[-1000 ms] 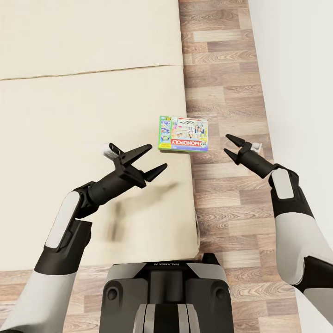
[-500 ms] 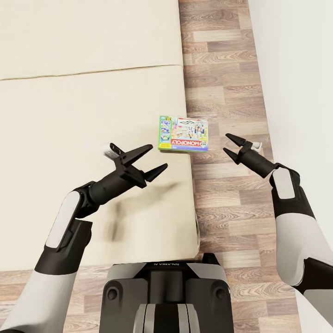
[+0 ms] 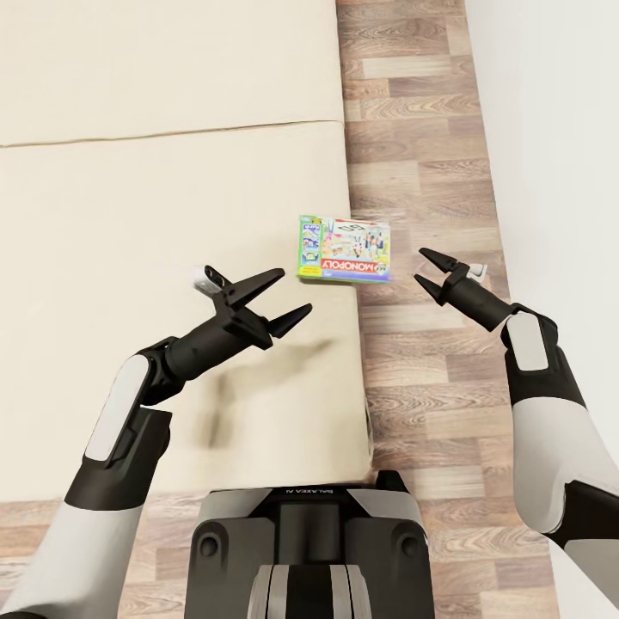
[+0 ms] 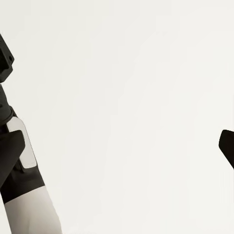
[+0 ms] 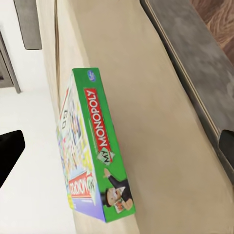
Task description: Put all the toys in the child's room - the three board games (two on the bed and one on the table), the two jigsaw puzzles on the table, and the tennis ball on the table - inside the toy box on the table in the child's room.
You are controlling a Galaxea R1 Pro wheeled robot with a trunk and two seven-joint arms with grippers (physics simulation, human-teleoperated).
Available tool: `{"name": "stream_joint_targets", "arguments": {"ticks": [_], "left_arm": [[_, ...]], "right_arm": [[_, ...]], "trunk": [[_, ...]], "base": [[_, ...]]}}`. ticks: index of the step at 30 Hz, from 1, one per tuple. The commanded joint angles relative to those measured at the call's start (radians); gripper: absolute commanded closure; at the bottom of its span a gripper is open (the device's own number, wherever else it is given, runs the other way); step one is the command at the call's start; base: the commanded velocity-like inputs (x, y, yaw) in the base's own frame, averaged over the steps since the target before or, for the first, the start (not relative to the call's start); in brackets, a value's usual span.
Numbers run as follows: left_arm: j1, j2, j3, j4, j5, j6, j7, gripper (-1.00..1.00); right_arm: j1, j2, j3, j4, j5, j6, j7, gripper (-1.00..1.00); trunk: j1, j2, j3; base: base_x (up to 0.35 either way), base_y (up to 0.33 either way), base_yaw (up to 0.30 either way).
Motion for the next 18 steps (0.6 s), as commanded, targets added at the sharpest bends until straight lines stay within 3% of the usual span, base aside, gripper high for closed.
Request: {"name": "stream_joint_targets", "arguments": {"ticks": [1,8,18], "left_arm": [[-0.001,0.001,-0.001,0.001,-0.009,0.000,-0.010,-1.00],[-0.002,0.001,-0.002,0.001,-0.009,0.000,-0.009,-1.00],[-0.003,0.001,-0.002,0.001,-0.009,0.000,-0.009,-1.00]], "right_arm": [[0.000,0.000,-0.002,0.000,0.001,0.005,0.003,-1.00],[-0.001,0.000,-0.002,-0.001,0.001,0.005,0.004,-1.00],[-0.008,0.004,-0.002,0.000,0.003,0.004,0.002,-1.00]], "trunk": [[0.000,0.000,0.000],[0.000,0.000,0.000],[0.000,0.000,0.000]], "base": [[0.000,0.000,0.155],[0.000,0.000,0.138],[0.000,0.000,0.049]]}}
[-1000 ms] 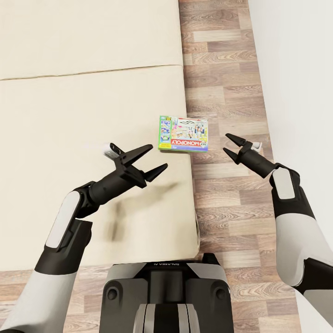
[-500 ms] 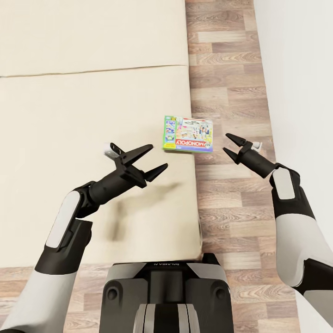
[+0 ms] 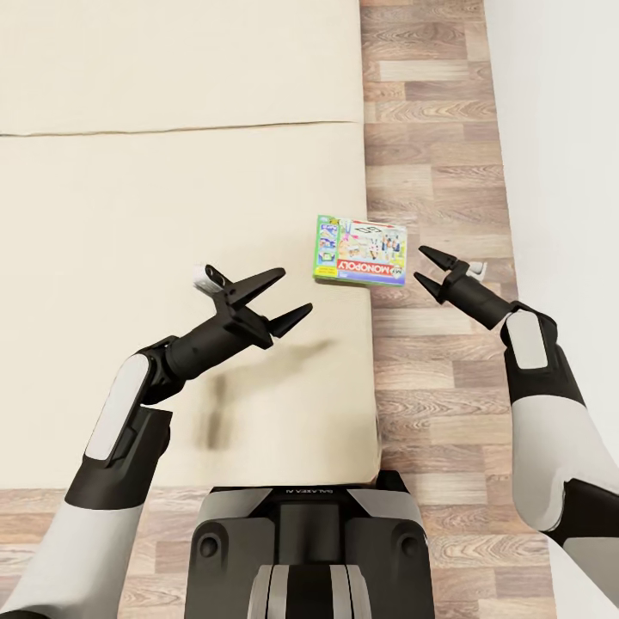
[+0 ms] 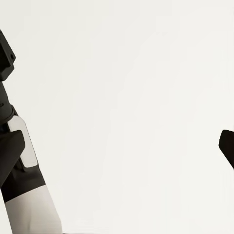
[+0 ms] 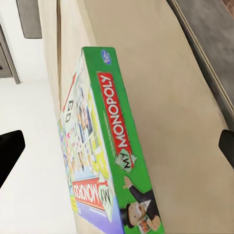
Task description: Put all the toys in the child's room - the three board games (two on the bed and one on the table), the two jigsaw puzzles on the table, and the tennis ball on the table - inside the toy box on the table in the child's room.
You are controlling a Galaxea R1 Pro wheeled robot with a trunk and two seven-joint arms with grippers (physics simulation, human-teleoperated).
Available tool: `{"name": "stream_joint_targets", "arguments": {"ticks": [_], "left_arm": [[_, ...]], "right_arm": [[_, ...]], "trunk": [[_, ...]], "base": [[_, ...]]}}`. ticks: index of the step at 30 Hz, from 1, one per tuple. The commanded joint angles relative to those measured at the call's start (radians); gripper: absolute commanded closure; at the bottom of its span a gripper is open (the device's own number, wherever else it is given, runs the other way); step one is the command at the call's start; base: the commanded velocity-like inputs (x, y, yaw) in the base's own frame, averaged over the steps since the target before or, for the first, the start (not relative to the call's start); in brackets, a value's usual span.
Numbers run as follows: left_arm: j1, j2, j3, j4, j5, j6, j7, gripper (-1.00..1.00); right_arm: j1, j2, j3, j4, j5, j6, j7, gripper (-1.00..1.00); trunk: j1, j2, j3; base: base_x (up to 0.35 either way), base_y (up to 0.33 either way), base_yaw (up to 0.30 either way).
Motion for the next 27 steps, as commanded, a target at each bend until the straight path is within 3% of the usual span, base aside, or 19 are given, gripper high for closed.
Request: {"name": "stream_joint_targets", "arguments": {"ticks": [1,27], "left_arm": [[0.000,0.001,-0.001,0.001,-0.009,0.000,-0.010,-1.00],[-0.004,-0.001,-0.002,0.001,-0.009,0.000,0.001,-1.00]], "right_arm": [[-0.001,0.000,-0.002,0.000,0.001,0.005,0.003,-1.00],[-0.035,0.007,0.004,0.001,0.012,-0.004,-0.008,-1.00]], "trunk": [[0.000,0.000,0.000],[0.000,0.000,0.000]], "base": [[0.000,0.000,0.025],[0.000,0.000,0.006]]}}
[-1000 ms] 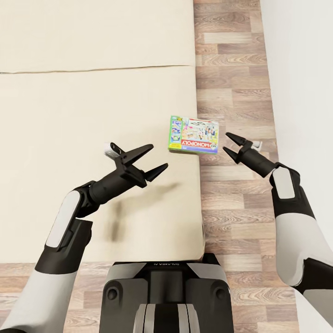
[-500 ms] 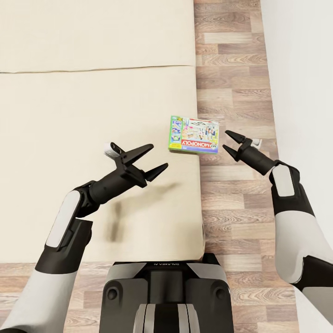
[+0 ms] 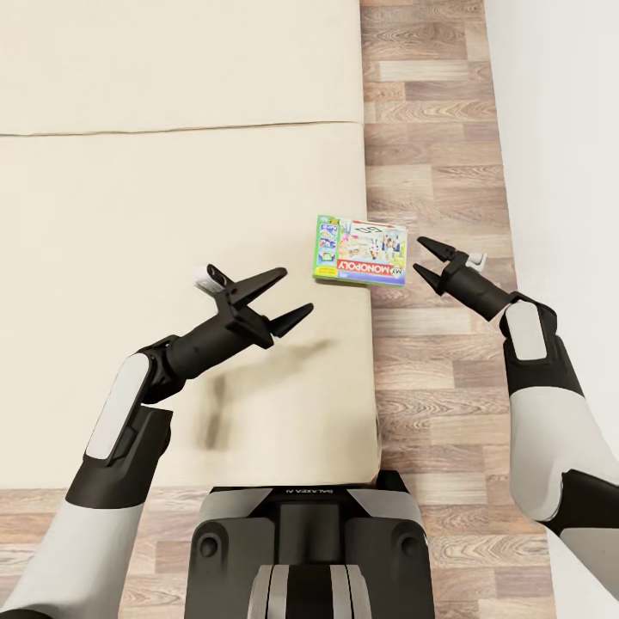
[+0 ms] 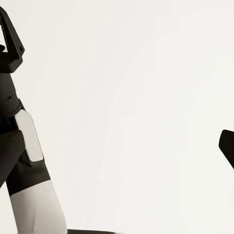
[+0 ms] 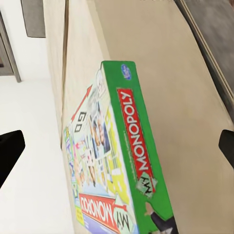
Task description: Put all the toys in the child's room - the three board games (two on the bed and one on the table), the two jigsaw puzzles on the table, and the tennis ball on the table - inside the toy box on the table in the child's room.
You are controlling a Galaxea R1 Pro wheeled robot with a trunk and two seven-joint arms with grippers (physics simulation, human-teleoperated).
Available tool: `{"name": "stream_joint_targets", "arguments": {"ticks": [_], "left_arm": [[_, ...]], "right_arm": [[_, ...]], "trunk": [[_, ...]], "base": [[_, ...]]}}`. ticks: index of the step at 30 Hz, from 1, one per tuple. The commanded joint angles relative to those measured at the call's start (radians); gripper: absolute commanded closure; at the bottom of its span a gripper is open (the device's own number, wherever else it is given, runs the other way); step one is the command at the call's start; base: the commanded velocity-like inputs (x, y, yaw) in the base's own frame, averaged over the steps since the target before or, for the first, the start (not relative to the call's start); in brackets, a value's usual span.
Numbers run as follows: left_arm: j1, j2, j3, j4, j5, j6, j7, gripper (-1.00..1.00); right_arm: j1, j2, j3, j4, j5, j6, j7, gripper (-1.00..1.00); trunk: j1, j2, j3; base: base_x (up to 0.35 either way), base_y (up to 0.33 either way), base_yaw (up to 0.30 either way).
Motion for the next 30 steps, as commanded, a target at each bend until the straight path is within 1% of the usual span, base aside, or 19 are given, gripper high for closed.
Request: {"name": "stream_joint_targets", "arguments": {"ticks": [1,11,20,30], "left_arm": [[0.000,0.000,-0.001,0.001,-0.009,0.000,-0.007,-1.00],[-0.001,-0.001,-0.001,0.001,-0.009,0.001,0.006,-1.00],[-0.001,-0.010,-0.001,0.001,-0.010,0.001,0.011,-1.00],[-0.001,-0.012,-0.001,0.001,-0.010,0.001,0.012,-1.00]], "right_arm": [[-0.001,0.000,-0.002,0.000,0.001,0.005,0.002,-1.00],[-0.004,0.000,-0.002,0.000,0.003,0.003,-0.001,-1.00],[-0.005,-0.003,-0.002,0.000,0.003,0.002,-0.002,-1.00],[-0.004,-0.007,-0.005,0.002,0.004,0.001,-0.002,-1.00]], "trunk": [[0.000,0.000,0.000],[0.000,0.000,0.000],[0.000,0.000,0.000],[0.000,0.000,0.000]], "base": [[0.000,0.000,0.000],[0.000,0.000,0.000],[0.000,0.000,0.031],[0.000,0.000,0.024]]}}
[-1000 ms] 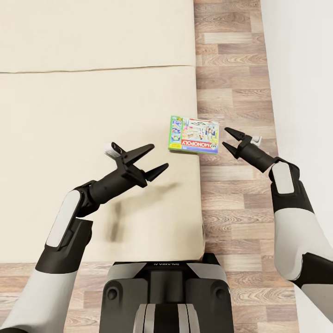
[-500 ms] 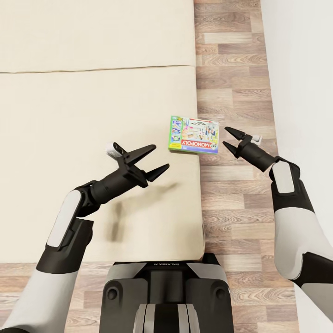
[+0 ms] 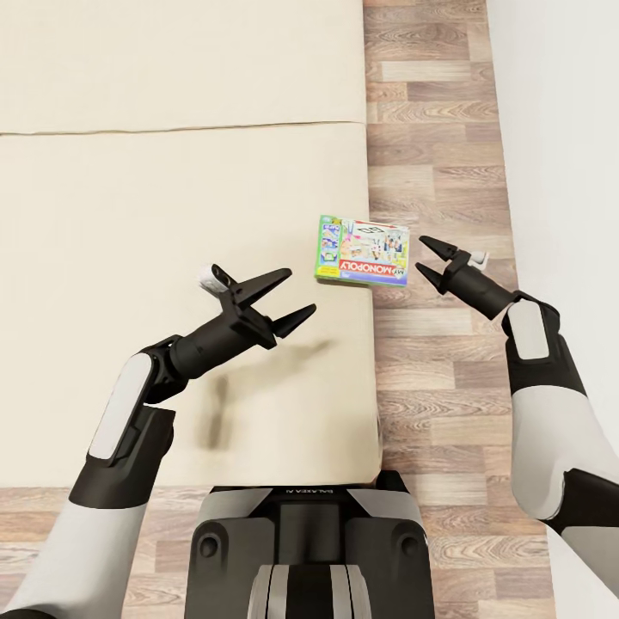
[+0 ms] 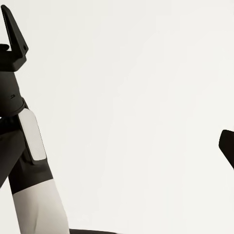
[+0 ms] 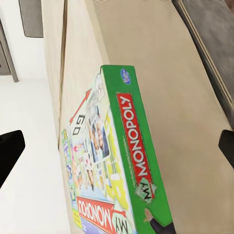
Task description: Put all the toys in the child's room - the three board games (two on the bed and one on the table), the two jigsaw puzzles on the table, and the tennis ball on the table - inside the toy box on the table in the child's room.
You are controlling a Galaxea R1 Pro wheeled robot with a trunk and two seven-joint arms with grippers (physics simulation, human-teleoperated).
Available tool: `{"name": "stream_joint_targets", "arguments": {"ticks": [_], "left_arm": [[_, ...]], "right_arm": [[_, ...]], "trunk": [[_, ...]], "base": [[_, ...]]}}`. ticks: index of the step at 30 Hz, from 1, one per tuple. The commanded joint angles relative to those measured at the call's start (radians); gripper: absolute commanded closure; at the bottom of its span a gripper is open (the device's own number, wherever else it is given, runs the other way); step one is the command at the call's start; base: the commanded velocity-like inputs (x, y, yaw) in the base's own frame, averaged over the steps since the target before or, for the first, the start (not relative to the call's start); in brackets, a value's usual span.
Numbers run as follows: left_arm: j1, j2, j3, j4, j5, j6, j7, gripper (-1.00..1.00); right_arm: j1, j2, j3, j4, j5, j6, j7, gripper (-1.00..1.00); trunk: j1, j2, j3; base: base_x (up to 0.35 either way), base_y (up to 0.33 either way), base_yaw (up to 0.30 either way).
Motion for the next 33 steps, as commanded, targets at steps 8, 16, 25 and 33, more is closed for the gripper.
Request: {"name": "stream_joint_targets", "arguments": {"ticks": [8,16,25,33], "left_arm": [[0.000,0.000,0.000,0.001,-0.009,0.002,-0.010,-1.00],[0.000,-0.001,0.001,0.001,-0.008,0.002,-0.010,-1.00],[0.000,-0.003,0.000,0.000,-0.008,0.002,-0.010,-1.00],[0.000,-0.012,0.000,0.000,-0.008,0.003,-0.011,-1.00]], "right_arm": [[0.001,0.001,-0.001,0.007,0.001,-0.001,0.003,-1.00],[0.002,0.001,0.001,0.012,0.000,-0.017,0.003,-1.00],[0.002,0.002,0.002,0.014,-0.001,-0.025,0.003,-1.00],[0.002,0.003,0.001,0.014,-0.001,-0.027,0.002,-1.00]], "trunk": [[0.000,0.000,0.000],[0.000,0.000,0.000],[0.000,0.000,0.000],[0.000,0.000,0.000]], "base": [[0.000,0.000,0.007],[0.000,0.000,0.002],[0.000,0.000,0.000],[0.000,0.000,0.004]]}}
